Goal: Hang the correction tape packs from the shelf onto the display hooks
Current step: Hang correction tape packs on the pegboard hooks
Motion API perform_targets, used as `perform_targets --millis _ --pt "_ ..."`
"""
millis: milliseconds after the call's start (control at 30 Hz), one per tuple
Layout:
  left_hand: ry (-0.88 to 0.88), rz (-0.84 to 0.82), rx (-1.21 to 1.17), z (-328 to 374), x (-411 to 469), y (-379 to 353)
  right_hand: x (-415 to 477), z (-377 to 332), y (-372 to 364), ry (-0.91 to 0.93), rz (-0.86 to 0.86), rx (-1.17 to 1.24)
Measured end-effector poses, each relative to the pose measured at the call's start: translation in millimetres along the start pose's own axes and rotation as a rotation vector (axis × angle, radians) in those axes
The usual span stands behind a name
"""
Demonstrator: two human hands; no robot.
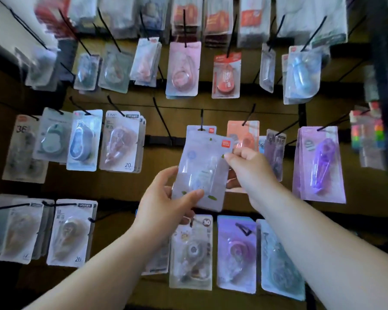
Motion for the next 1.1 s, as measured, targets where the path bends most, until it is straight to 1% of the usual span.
perform_targets --millis 167,333,500,767,867,1033,1100 --pt "-0.085 0.015 0.037 22.7 48.2 8.0 42.1 -36.5 -10.4 0.154 0.089 -0.074" --pt "-0.083 0.033 0.017 20.0 74.2 12.0 60.7 -45.4 -25.7 0.210 0.059 -0.139" --pt "-0.066 0.015 -0.012 11.1 78.6 5.6 65.5 -36.4 -27.8 0.186 0.051 -0.197" --pt "-0.099 0.054 0.054 14.1 79.6 4.1 69.1 -31.8 -22.5 0.180 0.068 -0.203" --pt "-0.103 0.049 0.071 15.6 80.4 0.5 69.0 -29.3 -19.5 0.145 0.077 -0.213" --pt "-0.054 0.022 0.070 7.0 82.5 -8.9 71.2 -17.7 -16.9 0.113 0.114 -0.244" --pt "-0.034 0.024 0.072 1.7 86.5 -11.2 70.3 -9.3 -17.6 0.101 0.099 -0.219"
Point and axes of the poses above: each hand's wrist, its own x-axis towards the middle knuckle, its own y-axis out of the back of the hand, z = x × y, the point moved 6 cm from there along x, towards the middle knuckle, and after that the axes turned 13 degrees about x, right-handed, at the moved point
